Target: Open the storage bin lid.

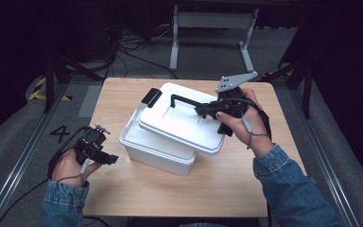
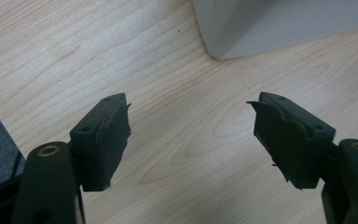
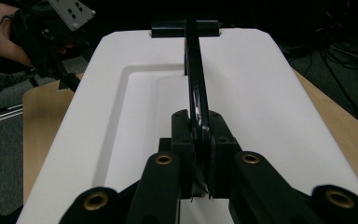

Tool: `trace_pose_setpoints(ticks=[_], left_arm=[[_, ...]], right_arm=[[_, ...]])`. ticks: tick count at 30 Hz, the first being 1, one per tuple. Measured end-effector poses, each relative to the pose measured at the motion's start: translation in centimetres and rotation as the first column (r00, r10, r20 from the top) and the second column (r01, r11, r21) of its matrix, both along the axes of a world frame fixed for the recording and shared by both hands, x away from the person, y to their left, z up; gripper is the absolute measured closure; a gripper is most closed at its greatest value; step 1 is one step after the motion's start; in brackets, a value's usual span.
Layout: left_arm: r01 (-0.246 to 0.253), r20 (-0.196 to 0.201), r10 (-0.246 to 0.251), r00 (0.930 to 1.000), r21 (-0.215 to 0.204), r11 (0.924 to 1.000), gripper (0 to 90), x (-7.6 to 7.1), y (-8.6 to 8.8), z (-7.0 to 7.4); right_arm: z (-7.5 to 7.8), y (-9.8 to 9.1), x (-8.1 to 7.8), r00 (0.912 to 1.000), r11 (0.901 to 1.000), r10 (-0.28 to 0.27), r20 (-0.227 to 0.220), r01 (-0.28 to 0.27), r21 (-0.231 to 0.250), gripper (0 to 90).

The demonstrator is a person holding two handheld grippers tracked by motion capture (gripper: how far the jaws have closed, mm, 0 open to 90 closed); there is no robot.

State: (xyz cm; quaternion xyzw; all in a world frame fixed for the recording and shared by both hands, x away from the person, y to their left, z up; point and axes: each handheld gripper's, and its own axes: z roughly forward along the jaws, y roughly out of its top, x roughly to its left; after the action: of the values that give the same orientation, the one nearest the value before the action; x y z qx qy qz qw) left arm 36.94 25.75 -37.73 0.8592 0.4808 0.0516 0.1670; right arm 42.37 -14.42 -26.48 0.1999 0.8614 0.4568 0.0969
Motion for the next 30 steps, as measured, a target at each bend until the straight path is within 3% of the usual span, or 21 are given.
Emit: trace_pose_setpoints(ticks=[18, 30], left_arm=[[0.002, -0.005, -0.002, 1.0000, 0.007, 1.0000, 27.3, 0.0, 0.0, -0.1], [0.002, -0.010, -0.002, 0.9999, 0.017, 0.9999, 27.3, 0.0, -0.1, -0.2]], right_arm=[[0.2, -7.0, -0.5, 0.9949, 0.9947, -0.100, -0.012, 0.101, 0.021, 84.8], [-0.5, -10.9, -0.5, 0.9827, 0.9824, -0.185, -0.018, 0.185, 0.026, 84.7]])
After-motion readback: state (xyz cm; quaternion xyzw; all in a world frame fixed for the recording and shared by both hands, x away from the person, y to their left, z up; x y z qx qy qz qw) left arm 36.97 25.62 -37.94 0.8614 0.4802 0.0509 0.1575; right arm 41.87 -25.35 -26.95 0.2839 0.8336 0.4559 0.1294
